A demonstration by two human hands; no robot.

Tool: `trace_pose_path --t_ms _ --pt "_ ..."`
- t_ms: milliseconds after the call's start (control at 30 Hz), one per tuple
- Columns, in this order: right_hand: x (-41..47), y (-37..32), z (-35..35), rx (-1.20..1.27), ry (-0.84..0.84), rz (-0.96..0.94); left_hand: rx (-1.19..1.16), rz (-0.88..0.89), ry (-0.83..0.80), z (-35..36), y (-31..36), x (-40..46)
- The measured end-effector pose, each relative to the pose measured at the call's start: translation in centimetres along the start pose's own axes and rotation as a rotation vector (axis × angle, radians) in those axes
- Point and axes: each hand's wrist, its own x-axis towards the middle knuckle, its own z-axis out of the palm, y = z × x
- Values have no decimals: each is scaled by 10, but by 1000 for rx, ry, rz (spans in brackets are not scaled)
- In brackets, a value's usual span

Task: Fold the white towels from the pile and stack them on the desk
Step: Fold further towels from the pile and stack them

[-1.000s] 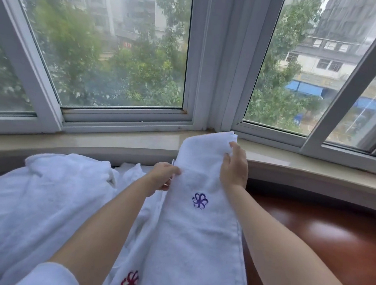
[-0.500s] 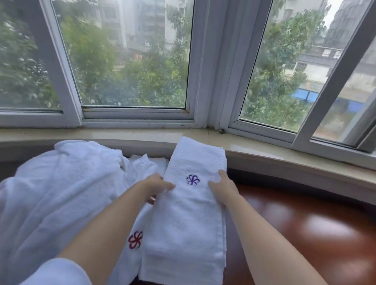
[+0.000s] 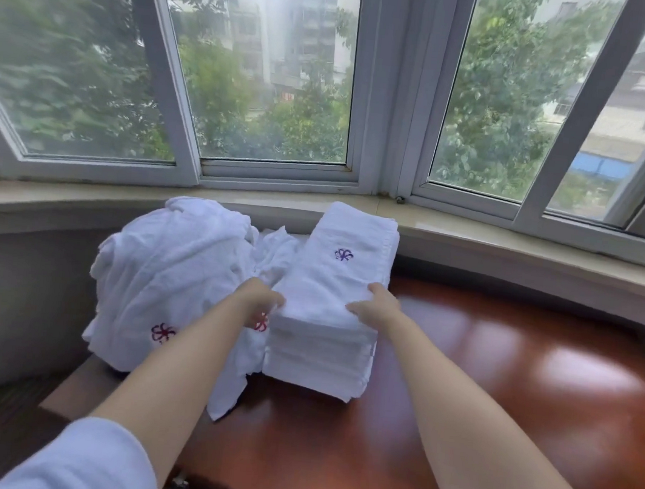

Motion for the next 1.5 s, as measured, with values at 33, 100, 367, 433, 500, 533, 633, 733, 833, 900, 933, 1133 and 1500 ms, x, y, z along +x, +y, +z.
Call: trace_pose_path --t_ms 33,100,367,433,500,533,633,733,833,900,933,1133,1500 --pt "-9 3 4 -238 26 13 58 -34 -21 1 -7 -7" --pt "-25 -1 14 -427 155 4 139 -77 -34 2 -18 -16" --pt "-36 -37 37 -313 140 -256 358 28 62 -27 -30 11" --pt "-32 -46 47 -321 128 -273 462 70 115 -39 -37 25" --pt "-27 -61 62 -360 117 -283 600 134 188 -53 -40 39" --pt "-24 -71 70 -370 115 -291 644 172 229 -63 -41 47" --pt "-12 -106 98 -369 109 -319 737 241 372 -97 -39 73" --pt "3 -133 126 -373 98 -334 858 262 521 -132 -44 101" --pt "16 -152 147 -367 96 -338 843 149 456 -157 -52 121" --pt "24 -162 160 -355 92 -323 746 136 355 -168 -52 132" --pt "27 -165 166 -356 88 -319 673 157 319 -174 -50 136" --pt "38 -201 187 -202 105 -417 -315 448 168 -208 -11 124" --pt "22 -260 146 718 47 -302 -585 626 -110 -228 8 94"
